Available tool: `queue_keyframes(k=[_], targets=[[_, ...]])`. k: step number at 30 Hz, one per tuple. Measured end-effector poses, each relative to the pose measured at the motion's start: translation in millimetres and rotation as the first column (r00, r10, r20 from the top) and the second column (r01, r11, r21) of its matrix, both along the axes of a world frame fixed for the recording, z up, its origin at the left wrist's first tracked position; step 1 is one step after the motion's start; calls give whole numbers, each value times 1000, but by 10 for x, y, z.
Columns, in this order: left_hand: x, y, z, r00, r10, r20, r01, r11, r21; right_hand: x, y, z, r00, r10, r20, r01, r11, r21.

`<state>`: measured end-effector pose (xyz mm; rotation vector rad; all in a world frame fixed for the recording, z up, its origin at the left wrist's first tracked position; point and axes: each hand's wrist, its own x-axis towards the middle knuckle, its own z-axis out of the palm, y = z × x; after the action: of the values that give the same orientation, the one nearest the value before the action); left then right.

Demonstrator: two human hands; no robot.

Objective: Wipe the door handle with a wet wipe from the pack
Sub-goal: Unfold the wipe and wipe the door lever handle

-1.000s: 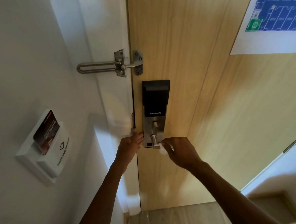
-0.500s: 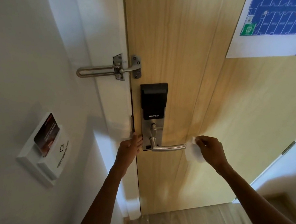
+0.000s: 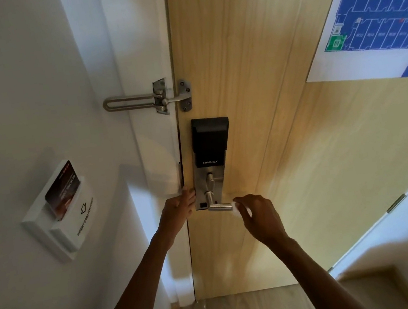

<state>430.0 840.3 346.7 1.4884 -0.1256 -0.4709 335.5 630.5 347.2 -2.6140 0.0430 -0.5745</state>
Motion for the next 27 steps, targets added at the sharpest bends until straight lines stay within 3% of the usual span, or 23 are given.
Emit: queue_keyframes(k=[6,12,16,18,21,25,27], targets=[[-2,-6,19,1000,-22,-20,21,999,-41,-80,-158,-28,982,-188,-32,185,898,399],[-50,-20,-4,998,26,63,-27,999,27,-225,-267,-106,953,-302,-25,275,829,487],[-50,-19,0,995,30,94,-33,999,36,-276,-286,-50,896,-442,-46,364,671,646],[-41,-11,-8,995,33,96,-38,998,47,-268,-207,33,902,-430,52,326,753,571],[-40,-3,-28,996,34,86,-38,998,43,-139,28,179,944,-269,191,182,908,378],[-40,9,-5,998,23,51,-25,999,23,40,444,134,998,31,62,-35,997,62],[-44,8,24,1000,10,3,-10,1000,-3,81,526,46,999,37,24,-38,999,22]])
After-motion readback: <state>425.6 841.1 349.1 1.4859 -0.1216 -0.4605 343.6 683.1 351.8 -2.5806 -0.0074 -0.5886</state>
